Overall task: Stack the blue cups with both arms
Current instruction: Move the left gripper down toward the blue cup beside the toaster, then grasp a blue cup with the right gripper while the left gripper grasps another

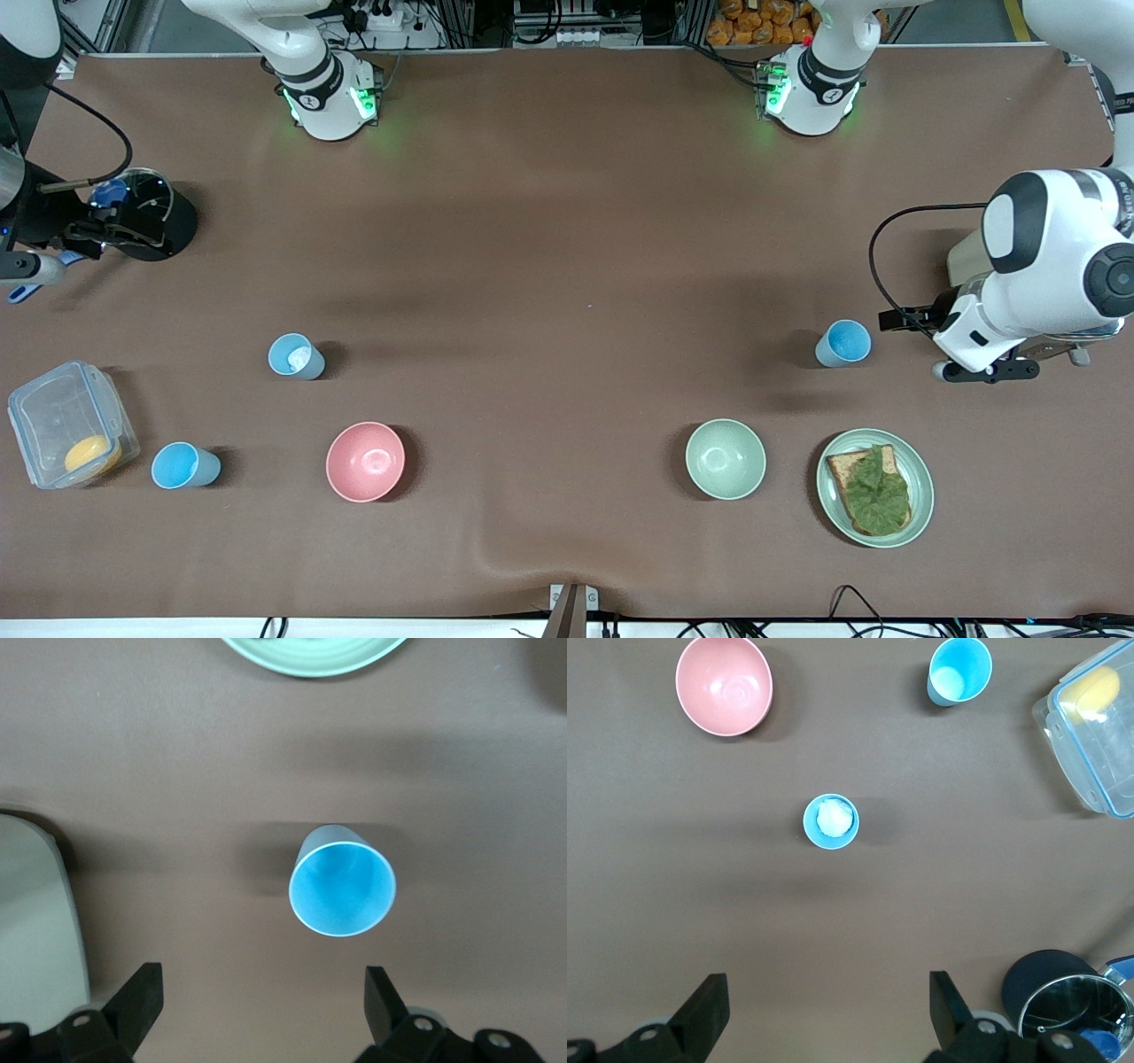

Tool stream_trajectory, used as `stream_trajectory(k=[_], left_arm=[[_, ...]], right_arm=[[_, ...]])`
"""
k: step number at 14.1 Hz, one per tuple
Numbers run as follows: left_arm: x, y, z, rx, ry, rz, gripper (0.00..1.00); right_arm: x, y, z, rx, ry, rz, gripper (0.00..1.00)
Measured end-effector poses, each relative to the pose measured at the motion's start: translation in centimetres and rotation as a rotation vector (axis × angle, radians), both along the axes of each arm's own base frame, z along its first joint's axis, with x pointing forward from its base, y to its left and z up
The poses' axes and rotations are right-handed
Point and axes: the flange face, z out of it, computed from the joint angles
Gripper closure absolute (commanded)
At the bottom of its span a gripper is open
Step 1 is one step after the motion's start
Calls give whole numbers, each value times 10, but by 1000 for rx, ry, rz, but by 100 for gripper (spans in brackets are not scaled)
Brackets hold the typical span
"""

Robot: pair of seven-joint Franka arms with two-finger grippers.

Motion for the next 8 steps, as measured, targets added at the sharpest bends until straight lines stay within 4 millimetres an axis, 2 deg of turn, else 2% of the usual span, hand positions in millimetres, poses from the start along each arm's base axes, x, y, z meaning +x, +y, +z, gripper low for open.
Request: stream_trajectory(k=[2,4,6,8], left_arm=[[-5,11,-12,0,0,18,0],[-7,17,-21,0,-5,29,0],[-7,17,-32,-2,-10,29,0],[-6,13,-49,-6,-10,24,0]], right_arm=[[0,0,-2,0,4,1,0],[4,2,-23,0,63,5,0],[15,9,-69,-3,158,16,0],[34,13,-125,-11,200,18,0]])
